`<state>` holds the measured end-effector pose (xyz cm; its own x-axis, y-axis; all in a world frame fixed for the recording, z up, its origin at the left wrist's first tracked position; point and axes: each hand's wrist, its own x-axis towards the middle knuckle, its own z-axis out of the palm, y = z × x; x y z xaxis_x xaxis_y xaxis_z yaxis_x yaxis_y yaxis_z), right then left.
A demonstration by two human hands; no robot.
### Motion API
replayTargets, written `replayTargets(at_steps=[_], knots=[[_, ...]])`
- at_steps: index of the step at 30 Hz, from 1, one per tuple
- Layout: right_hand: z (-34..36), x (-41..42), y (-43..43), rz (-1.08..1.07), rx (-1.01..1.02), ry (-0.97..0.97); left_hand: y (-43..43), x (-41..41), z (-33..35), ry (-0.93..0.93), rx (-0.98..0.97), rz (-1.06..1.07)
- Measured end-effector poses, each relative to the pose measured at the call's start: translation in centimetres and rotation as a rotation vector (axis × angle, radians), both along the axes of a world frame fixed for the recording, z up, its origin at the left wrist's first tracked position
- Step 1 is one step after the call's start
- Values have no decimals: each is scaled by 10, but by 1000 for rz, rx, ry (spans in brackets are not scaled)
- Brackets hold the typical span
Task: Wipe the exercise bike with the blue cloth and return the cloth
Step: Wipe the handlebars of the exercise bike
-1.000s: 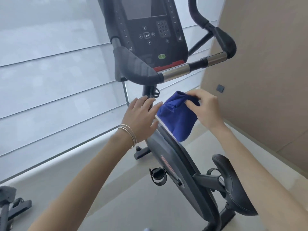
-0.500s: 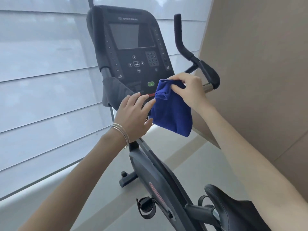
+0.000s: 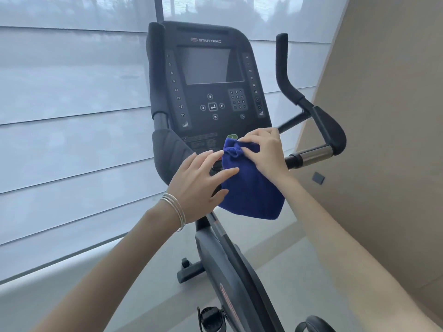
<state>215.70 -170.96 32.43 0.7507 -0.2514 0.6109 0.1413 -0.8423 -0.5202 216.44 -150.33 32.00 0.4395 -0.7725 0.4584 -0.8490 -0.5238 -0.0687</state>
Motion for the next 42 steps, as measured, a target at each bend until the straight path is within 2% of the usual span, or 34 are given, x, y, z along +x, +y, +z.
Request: replayTargets(at_steps=[3,5,8,12,24,31,34,38,42], knots=[[4,5,-3,-4,-30,27,-3,5,-1,-12,-12,9],[7,1,1,5,-23,-23,-4,6,-2,-16,-25,6],[3,-22,7,176,97,-85,-5,6,-5,2,-54,-5],[-14,-48,12,307,28,29,-2,7,-8,23,-82,-11],[-22,-43,1,297,-209,68,9,20,-12,-41,-81,-2],[-14,-56,-36,210,-79,132,9,19,-13,-36,-69,6],[-19,-57,-23,193,-160,126,7,18,-15,-37,-110,21],[-32,-49,5,186,-368,59,6,18,-19,-45,-146,30],[-32,-43,-3,216,-470,8,6,19,-21,-50,-137,25]])
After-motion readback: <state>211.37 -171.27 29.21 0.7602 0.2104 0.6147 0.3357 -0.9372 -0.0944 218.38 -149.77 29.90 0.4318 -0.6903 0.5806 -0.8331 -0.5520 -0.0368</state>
